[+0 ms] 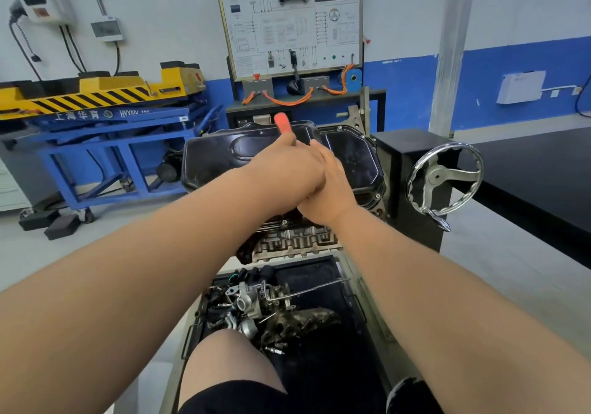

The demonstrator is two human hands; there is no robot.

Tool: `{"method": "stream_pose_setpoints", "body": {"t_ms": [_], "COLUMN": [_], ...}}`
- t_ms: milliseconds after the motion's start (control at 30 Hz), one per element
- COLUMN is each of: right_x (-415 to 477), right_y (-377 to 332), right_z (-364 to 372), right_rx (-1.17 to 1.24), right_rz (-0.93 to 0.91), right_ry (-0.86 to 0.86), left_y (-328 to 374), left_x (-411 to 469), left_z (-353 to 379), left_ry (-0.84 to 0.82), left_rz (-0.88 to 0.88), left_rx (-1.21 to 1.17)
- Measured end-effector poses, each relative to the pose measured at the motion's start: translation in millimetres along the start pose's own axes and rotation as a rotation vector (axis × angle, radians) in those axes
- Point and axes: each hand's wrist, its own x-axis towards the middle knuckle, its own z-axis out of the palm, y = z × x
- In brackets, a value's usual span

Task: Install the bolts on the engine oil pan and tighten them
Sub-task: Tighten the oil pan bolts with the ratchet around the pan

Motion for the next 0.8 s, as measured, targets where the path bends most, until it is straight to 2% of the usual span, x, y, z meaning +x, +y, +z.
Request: {"method": "stream_pose_setpoints", "body": {"t_ms": [67, 200, 267, 367, 433, 533, 667, 800], "right_x": [11, 23, 16, 7, 7, 10, 10, 9], "right_y": [3, 1, 0, -5, -7, -4, -3, -5], "right_z": [-19, -38, -31, -25, -25, -25, -34, -38], "right_rx": [-0.008, -0.044, -0.021, 0.072, 0.105, 0.061, 0.175, 0.174], "right_rz": [-0.072, -0.165, -0.184, -0.140, -0.117, -0.118, -0.069, -0.037], "right_ry": [0.001, -0.147, -0.115, 0.023, 0.043, 0.000, -0.089, -0.131], "left_y": [-9, -24, -28, -26, -23, -21, -12, -9], "left_x": [3, 0, 0, -1, 0, 1, 6, 8], "left_z": [0, 7, 13, 20, 19, 14, 0, -10], "left_ry": [0.051, 0.047, 0.072, 0.069, 0.073, 0.055, 0.001, -0.030], "left_rz": [0.013, 0.081, 0.081, 0.041, 0.000, -0.051, -0.105, -0.158], "left_rx": [-0.015, -0.008, -0.059, -0.204, -0.249, -0.297, -0.307, -0.361]}}
